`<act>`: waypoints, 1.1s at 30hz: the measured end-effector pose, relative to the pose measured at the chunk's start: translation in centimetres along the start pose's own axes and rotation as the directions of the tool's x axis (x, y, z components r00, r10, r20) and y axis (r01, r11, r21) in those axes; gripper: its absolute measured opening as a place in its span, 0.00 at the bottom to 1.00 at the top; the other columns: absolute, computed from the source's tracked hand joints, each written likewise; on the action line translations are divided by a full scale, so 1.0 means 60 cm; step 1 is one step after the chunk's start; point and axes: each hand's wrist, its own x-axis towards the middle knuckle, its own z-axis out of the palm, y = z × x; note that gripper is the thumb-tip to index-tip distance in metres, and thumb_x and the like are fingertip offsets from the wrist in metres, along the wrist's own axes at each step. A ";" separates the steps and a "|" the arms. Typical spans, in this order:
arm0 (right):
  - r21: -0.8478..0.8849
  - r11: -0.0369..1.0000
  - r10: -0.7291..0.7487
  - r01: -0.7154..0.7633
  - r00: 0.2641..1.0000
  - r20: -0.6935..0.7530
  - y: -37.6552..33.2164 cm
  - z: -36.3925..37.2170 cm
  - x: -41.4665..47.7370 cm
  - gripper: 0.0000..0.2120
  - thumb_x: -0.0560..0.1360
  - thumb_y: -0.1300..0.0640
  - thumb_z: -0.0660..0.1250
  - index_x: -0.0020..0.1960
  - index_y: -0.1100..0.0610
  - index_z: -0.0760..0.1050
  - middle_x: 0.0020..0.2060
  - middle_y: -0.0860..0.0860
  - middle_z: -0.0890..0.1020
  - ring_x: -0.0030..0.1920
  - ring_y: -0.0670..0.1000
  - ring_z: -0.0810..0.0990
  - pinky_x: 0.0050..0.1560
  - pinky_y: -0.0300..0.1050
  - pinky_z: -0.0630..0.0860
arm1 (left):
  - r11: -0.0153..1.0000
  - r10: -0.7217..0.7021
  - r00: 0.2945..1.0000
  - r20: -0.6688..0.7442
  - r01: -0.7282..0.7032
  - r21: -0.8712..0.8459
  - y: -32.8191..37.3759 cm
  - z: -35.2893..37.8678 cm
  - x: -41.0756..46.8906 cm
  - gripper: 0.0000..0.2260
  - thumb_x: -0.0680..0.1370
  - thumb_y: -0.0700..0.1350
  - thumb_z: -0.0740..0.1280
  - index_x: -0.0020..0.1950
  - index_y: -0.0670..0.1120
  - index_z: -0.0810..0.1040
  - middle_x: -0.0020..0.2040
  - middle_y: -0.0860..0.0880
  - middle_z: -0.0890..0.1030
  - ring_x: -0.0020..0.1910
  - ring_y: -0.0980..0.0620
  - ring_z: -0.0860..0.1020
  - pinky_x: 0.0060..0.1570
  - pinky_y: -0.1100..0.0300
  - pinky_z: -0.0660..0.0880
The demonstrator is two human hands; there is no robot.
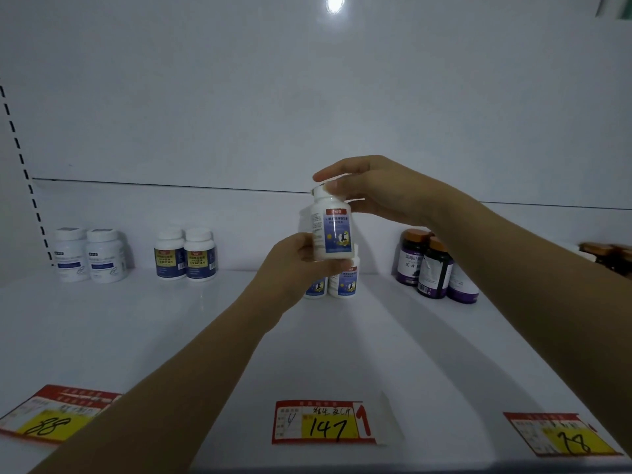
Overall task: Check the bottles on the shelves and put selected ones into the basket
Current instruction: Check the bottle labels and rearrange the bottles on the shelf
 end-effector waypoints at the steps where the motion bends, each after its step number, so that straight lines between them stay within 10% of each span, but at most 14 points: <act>1: 0.015 1.000 -0.003 0.003 1.000 -0.006 0.000 -0.001 -0.002 0.12 0.78 0.63 0.63 0.60 0.58 0.77 0.58 0.58 0.80 0.56 0.54 0.80 0.58 0.45 0.78 | 1.000 -0.005 1.000 0.012 0.005 0.007 0.001 0.001 0.000 0.12 0.71 0.44 0.73 0.51 0.52 0.76 0.48 0.53 0.81 0.47 0.56 0.80 0.47 0.62 0.75; 10: -0.004 0.996 0.088 -0.088 0.993 0.085 0.006 -0.006 -0.020 0.16 0.76 0.59 0.66 0.62 0.62 0.75 0.56 0.56 0.82 0.55 0.52 0.81 0.59 0.43 0.78 | 0.998 0.043 0.999 0.017 -0.042 -0.047 -0.005 -0.004 0.004 0.15 0.69 0.42 0.75 0.53 0.51 0.76 0.48 0.56 0.83 0.45 0.60 0.81 0.42 0.67 0.75; 15: -0.145 0.981 -0.138 0.131 0.990 -0.038 0.001 0.015 -0.041 0.14 0.71 0.61 0.73 0.56 0.55 0.79 0.52 0.48 0.84 0.54 0.46 0.82 0.58 0.37 0.77 | 0.985 0.170 0.970 -0.176 -0.163 0.051 -0.013 -0.002 0.026 0.21 0.69 0.35 0.74 0.56 0.48 0.70 0.52 0.52 0.79 0.50 0.54 0.78 0.48 0.63 0.76; 19: -0.426 0.817 -0.494 0.387 0.852 -0.173 -0.005 0.048 -0.070 0.18 0.69 0.59 0.76 0.57 0.53 0.77 0.54 0.43 0.81 0.56 0.40 0.78 0.58 0.35 0.75 | 0.830 0.545 0.768 -0.337 -0.436 0.348 0.009 -0.008 0.039 0.22 0.67 0.37 0.76 0.60 0.44 0.75 0.50 0.57 0.77 0.48 0.61 0.74 0.44 0.78 0.68; 25: -0.677 0.522 -0.793 0.519 0.587 -0.162 0.030 0.063 -0.091 0.19 0.72 0.58 0.73 0.61 0.62 0.75 0.58 0.53 0.80 0.59 0.50 0.77 0.58 0.47 0.75 | 0.597 0.793 0.532 -0.296 -0.583 0.551 0.012 -0.014 0.044 0.20 0.69 0.41 0.73 0.60 0.40 0.78 0.55 0.52 0.79 0.53 0.58 0.76 0.53 0.72 0.71; 29: -0.657 0.552 -0.779 0.514 0.599 -0.185 0.019 0.058 -0.093 0.22 0.72 0.57 0.74 0.63 0.61 0.74 0.59 0.52 0.79 0.59 0.48 0.77 0.60 0.45 0.76 | 0.586 0.799 0.545 -0.255 -0.608 0.536 0.023 -0.015 0.040 0.20 0.69 0.41 0.74 0.60 0.41 0.77 0.54 0.56 0.77 0.53 0.63 0.75 0.52 0.76 0.69; 33: -0.397 0.803 -0.566 0.444 0.776 -0.278 -0.026 0.038 -0.088 0.25 0.71 0.58 0.74 0.65 0.52 0.72 0.56 0.44 0.80 0.57 0.41 0.78 0.60 0.37 0.75 | 0.794 0.579 0.789 -0.207 -0.487 0.364 0.052 -0.026 0.031 0.21 0.66 0.42 0.78 0.55 0.52 0.77 0.50 0.62 0.79 0.49 0.70 0.76 0.50 0.75 0.70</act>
